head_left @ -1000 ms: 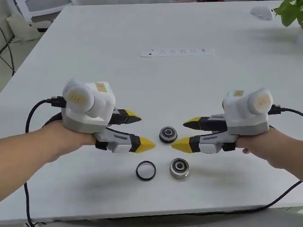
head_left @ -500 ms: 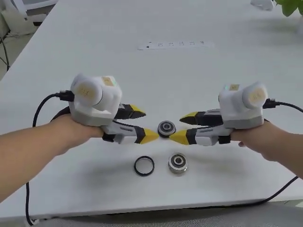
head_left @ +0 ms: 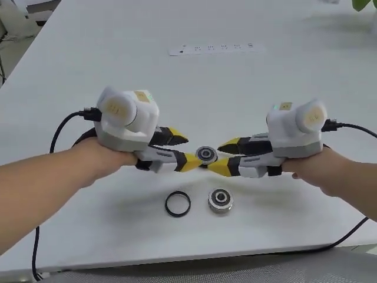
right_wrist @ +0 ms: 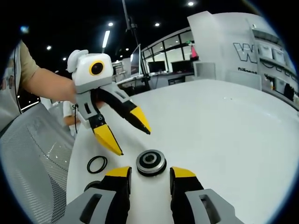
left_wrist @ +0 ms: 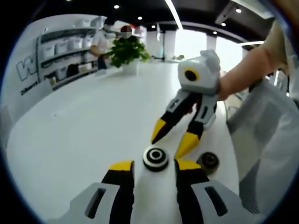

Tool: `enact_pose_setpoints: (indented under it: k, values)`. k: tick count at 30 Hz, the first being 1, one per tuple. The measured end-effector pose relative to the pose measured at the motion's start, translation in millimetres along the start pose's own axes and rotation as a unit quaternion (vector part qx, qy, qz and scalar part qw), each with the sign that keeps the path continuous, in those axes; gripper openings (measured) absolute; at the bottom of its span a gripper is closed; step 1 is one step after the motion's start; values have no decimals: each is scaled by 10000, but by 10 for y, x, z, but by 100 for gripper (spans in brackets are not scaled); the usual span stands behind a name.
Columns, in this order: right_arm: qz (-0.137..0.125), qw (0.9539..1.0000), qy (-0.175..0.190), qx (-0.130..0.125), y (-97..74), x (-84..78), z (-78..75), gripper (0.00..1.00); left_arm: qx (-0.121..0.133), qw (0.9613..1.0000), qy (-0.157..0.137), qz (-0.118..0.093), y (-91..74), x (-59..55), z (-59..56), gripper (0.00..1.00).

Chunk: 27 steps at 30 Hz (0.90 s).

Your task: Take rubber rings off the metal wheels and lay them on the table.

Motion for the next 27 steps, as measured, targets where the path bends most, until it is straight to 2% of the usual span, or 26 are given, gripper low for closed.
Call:
enact_pose_setpoints:
  k: [9,19,27]
  values:
    - [11,10000,-2,33,14,-26,-6,25,-81,10000,16,55,122,-8,-32,30]
    - [-13,10000,68,14,19,-48,-29,24,-131,9999,-9,62,210,18,-40,23]
    - [-13,10000,92,10,25,-62,-30,24,-148,9998,83,136,264,7,-25,18]
Point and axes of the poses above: the centre of the closed fingertips' face, and the gripper's own axes: y roughly forward along the fingers, z roughly to its left, x roughly out of its top, the point moved 5 cm from there along -y, roughly backward along the fingers, and after that the axes turned 1 degree about x, right-handed, at the moved point
